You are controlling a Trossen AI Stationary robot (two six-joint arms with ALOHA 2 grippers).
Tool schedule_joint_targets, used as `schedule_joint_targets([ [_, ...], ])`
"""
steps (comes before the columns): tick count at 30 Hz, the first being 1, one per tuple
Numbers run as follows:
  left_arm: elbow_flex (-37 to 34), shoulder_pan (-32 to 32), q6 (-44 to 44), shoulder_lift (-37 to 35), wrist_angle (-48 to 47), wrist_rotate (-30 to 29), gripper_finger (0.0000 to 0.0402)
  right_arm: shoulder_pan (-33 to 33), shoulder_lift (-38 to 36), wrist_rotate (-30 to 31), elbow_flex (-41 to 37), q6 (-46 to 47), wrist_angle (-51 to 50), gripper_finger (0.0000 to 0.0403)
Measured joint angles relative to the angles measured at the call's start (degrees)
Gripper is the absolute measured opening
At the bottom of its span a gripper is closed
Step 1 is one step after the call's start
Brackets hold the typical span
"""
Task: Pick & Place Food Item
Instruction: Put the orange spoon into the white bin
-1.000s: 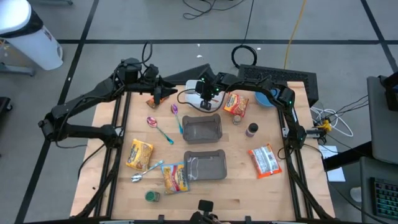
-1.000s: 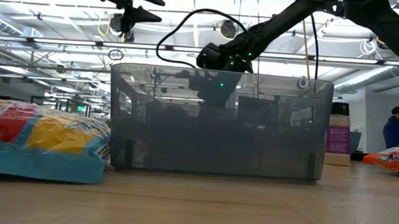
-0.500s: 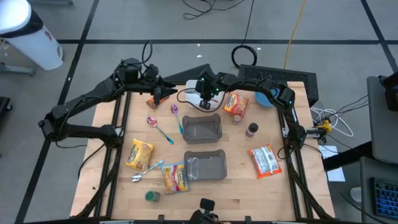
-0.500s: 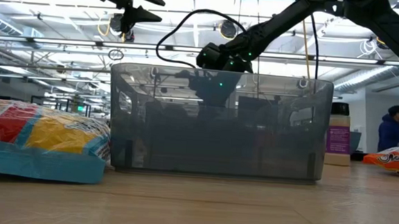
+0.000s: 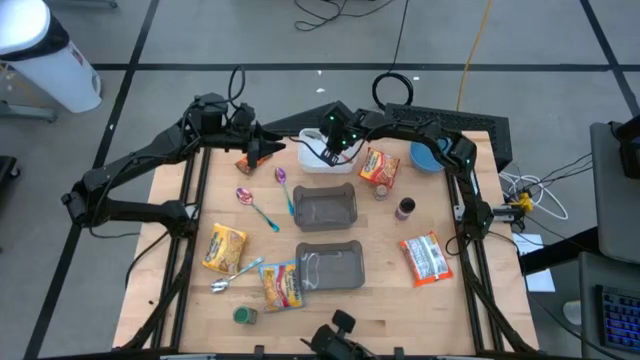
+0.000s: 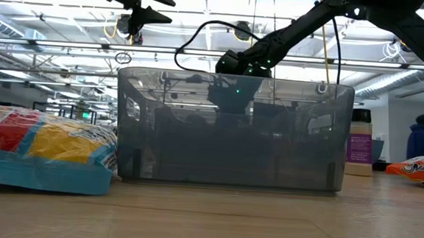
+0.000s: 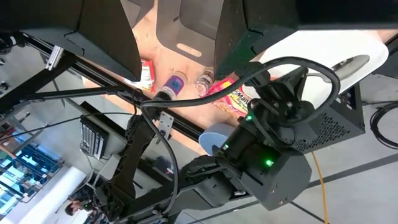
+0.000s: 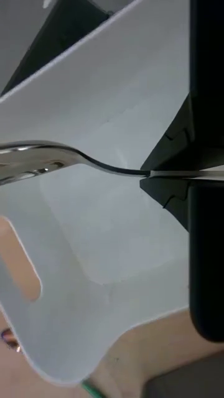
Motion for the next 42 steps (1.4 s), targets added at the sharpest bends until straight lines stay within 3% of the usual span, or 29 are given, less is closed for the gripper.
schedule_joint_targets([
  [8,0.0,0.0,0.0,0.0,0.0,-0.9,0.0209,0.3,4.1,-2.4,0.0,3.1,1.0,0.0001],
  [29,0.0,0.0,-0.3,0.0,0.0,-1.0,0.0209,0.3,4.4,-3.2,0.1,3.0,1.4,0.0016],
  [35,0.0,0.0,-0.3,0.0,0.0,-1.0,0.0209,0.3,4.4,-6.1,0.1,2.8,1.6,0.0048],
  [42,0.0,0.0,-0.3,0.0,0.0,-0.9,0.0209,0.3,4.2,-6.2,0.0,3.0,2.1,0.012],
])
